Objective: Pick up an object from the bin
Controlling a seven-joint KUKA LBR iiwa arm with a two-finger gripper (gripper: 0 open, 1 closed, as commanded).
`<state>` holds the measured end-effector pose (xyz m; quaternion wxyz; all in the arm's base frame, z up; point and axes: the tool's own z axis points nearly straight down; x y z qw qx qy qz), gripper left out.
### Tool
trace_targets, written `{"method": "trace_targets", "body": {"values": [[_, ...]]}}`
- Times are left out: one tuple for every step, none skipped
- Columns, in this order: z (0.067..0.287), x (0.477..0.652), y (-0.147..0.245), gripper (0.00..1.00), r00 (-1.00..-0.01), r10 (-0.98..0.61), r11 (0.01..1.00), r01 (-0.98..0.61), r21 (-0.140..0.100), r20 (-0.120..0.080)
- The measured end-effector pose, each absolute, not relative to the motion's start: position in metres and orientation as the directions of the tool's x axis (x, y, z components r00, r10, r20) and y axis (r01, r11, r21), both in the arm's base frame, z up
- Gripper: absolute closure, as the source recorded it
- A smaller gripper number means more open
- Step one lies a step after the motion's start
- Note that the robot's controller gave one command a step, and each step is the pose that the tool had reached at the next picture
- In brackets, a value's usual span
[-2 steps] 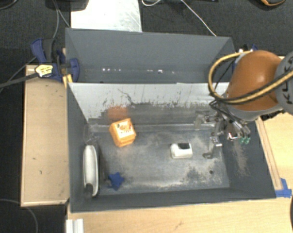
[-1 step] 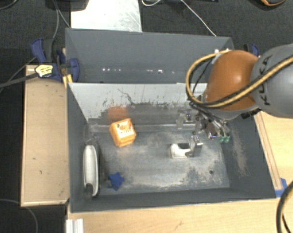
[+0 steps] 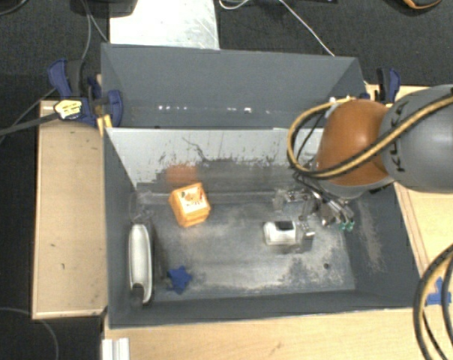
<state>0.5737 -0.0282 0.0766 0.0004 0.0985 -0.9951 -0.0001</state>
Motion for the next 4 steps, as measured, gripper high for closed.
{"method": "trace_targets", "body": {"values": [[0.086, 0.57, -0.021, 0.0, -0.986, -0.168, 0.986, -0.168, 0.001, -0.008], [0.07, 0.553, -0.054, 0.0, -0.991, -0.137, 0.991, -0.137, 0.001, 0.001], [0.071, 0.566, -0.04, 0.0, -0.99, -0.137, 0.991, -0.137, 0.002, -0.014], [0.071, 0.567, -0.039, 0.0, -0.944, -0.331, 0.944, -0.331, -0.001, -0.009]]}}
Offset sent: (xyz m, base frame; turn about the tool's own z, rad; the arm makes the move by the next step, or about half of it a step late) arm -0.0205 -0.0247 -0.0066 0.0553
